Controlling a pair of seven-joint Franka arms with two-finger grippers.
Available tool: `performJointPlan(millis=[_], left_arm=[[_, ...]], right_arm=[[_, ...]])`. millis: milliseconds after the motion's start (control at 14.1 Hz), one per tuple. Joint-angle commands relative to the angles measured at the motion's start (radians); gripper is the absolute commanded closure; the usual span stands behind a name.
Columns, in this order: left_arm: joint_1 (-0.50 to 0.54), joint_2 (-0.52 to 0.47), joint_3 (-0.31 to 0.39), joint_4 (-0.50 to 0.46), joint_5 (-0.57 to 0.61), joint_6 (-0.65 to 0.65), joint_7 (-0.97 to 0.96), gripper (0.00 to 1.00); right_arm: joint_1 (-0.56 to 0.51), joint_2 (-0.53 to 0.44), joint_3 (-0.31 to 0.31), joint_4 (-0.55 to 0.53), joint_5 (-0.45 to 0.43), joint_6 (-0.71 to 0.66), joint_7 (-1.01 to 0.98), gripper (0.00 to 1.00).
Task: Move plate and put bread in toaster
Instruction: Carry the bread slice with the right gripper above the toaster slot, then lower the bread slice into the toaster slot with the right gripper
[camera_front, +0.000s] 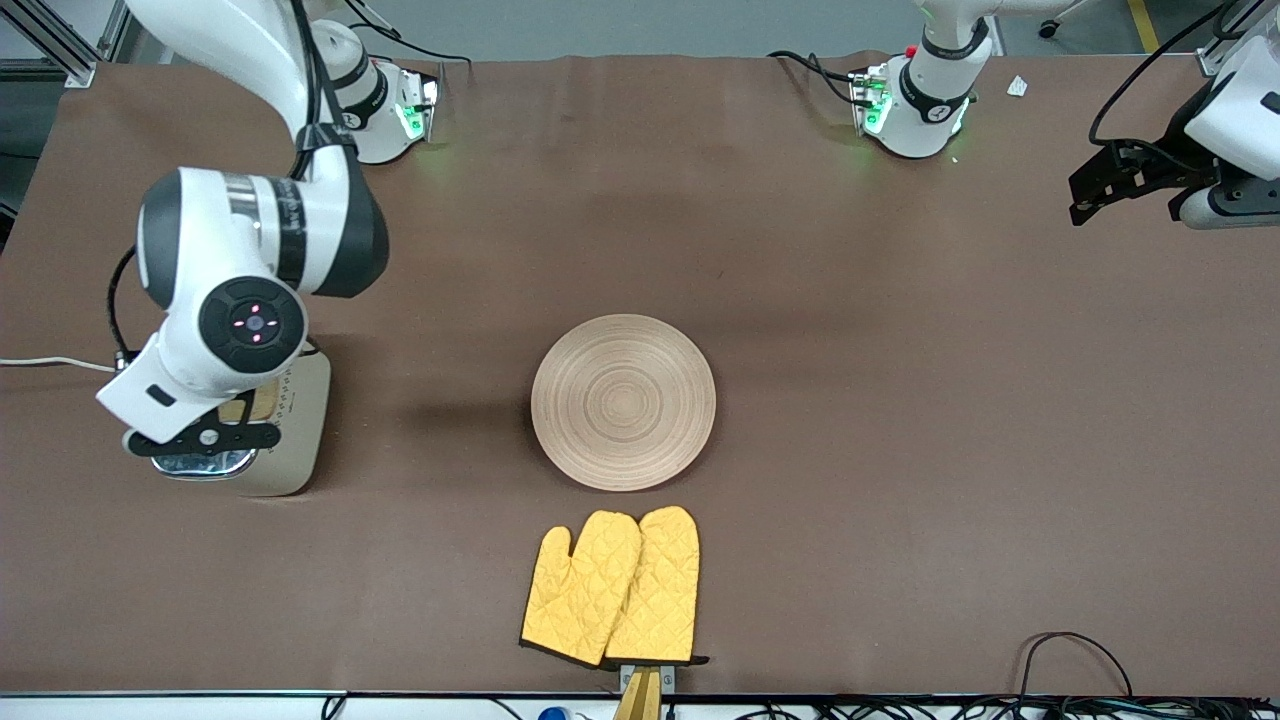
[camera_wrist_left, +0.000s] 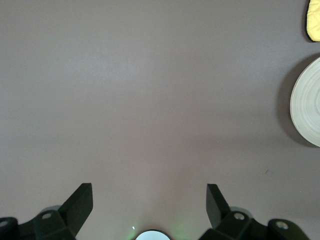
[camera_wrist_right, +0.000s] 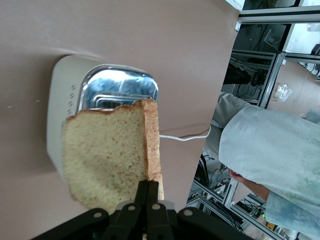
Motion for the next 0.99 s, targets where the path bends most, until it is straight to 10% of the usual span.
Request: performJointPlan(millis=[0,920], left_arm=[[-0.003,0.0,0.004,0.009,-0.016,0.004,0.02,0.0],[0.003,-0.008,0.01,0.01,-0.03,0.005,0.02,0.0]], right_arm=[[-0.023,-0.104,0.007,-0.168,-0.03,0.113,-0.002,1.0],[-0.057,-0.131,0.006,-0.299,-0.044,0.175,0.048,1.0]])
